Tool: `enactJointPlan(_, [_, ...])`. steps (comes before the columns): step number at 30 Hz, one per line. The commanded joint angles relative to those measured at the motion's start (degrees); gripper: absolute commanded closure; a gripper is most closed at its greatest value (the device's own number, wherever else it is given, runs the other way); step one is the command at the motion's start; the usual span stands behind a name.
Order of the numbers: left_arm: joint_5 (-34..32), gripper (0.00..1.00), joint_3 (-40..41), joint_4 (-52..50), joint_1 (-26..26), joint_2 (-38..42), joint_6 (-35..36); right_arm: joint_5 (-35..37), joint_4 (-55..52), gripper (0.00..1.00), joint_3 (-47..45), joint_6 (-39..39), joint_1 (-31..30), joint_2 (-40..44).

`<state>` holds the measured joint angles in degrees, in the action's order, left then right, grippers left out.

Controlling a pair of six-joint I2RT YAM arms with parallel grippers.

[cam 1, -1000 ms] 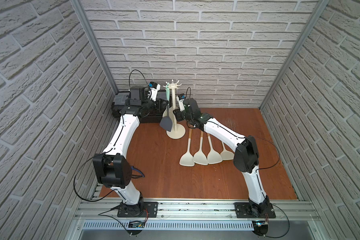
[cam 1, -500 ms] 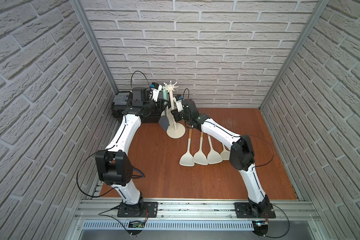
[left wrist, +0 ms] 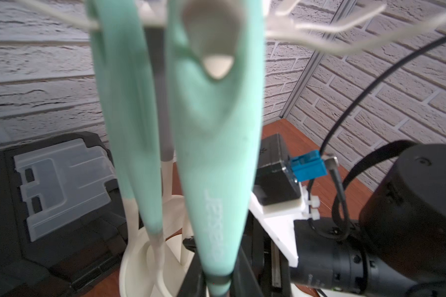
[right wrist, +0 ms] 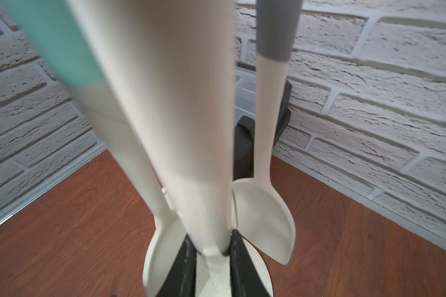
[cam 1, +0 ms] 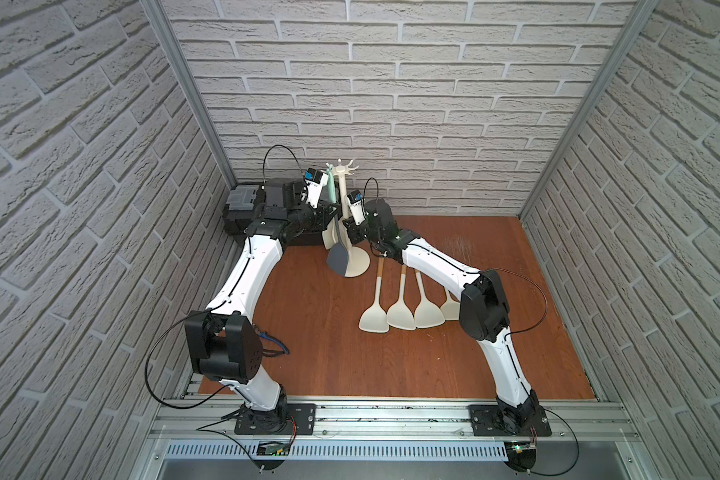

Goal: Take the spatula off the kitchen utensil rack
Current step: Take off the spatula from the rack.

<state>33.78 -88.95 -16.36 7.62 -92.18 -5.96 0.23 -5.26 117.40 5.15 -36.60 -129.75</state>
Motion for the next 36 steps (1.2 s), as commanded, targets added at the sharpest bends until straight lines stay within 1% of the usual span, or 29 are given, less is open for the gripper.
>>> enactJointPlan(1, [-0.2,1.0,0.62,2.3,-0.34,2.3,1.29,-0.67,1.13,0.97,-3.13,-0.32,-0.41,1.08])
enactJointPlan(5, [-0.64,1.0,0.53,2.24,-0.47,3.27,1.04,-0.24,2.69,0.97,-5.33,0.05,-0.41,1.59])
enactJointPlan(12, [-1.16,1.0,1.36,4.88,-0.98,6.06,-1.46,-0.23,2.78,0.97,-6.4,0.07,-0.41,1.19])
enactJointPlan(20, [-0.92,1.0,2.87,5.32,-2.23,8.79,-2.87,-0.38,2.88,0.97,-6.9,0.16,-0.43,0.87])
enactJointPlan(27, [0.02,1.0,5.27,9.71,-3.27,10.68,-7.93,-0.75,2.63,0.97,-7.19,0.31,-0.46,0.54])
enactJointPlan(31, [-0.67,1.0,7.7,15.45,-3.74,11.19,-14.27,-1.02,2.66,0.97,-7.69,0.55,-0.4,0.55])
enactJointPlan(36, [0.61,1.0,10.05,22.1,-4.25,11.46,-20.81,-1.28,2.44,0.97,-7.72,0.53,-0.41,0.55])
